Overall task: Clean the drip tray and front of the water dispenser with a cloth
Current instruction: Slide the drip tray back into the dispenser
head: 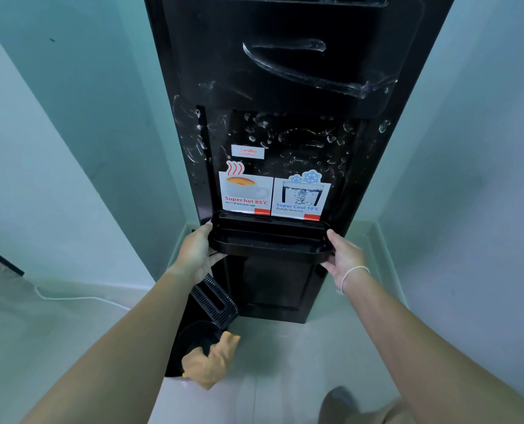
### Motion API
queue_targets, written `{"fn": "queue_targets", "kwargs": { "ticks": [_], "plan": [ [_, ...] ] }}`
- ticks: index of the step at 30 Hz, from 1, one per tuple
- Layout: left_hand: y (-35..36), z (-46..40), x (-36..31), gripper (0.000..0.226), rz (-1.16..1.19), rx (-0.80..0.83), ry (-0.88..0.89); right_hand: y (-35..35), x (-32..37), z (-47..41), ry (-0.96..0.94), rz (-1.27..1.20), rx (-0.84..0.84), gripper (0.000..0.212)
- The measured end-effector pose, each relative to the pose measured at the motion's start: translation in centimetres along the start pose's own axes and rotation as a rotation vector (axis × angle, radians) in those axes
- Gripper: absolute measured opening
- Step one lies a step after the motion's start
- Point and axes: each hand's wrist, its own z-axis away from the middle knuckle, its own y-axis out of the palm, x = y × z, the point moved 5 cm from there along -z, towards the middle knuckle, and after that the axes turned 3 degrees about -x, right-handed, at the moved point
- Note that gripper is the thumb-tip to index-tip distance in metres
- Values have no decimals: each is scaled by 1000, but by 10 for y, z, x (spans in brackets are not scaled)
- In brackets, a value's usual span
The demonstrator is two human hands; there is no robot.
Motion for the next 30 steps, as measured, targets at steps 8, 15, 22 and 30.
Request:
{"fn": "queue_targets", "kwargs": {
  "ticks": [8, 15, 22, 30],
  "plan": [
    [-2, 8, 1, 26, 22, 3, -1, -2, -6, 1, -17, 20, 1, 9],
    [-15, 20, 14, 28, 57, -32, -6, -6, -16, 12, -14, 43, -8, 30],
    [-56, 36, 49, 25, -85, -67, -90, -19, -56, 36, -17, 151, -2, 48],
    [-103, 42, 80, 32, -113, -141, -168, -10, -129, 52, 108, 356, 84, 37]
  ]
}}
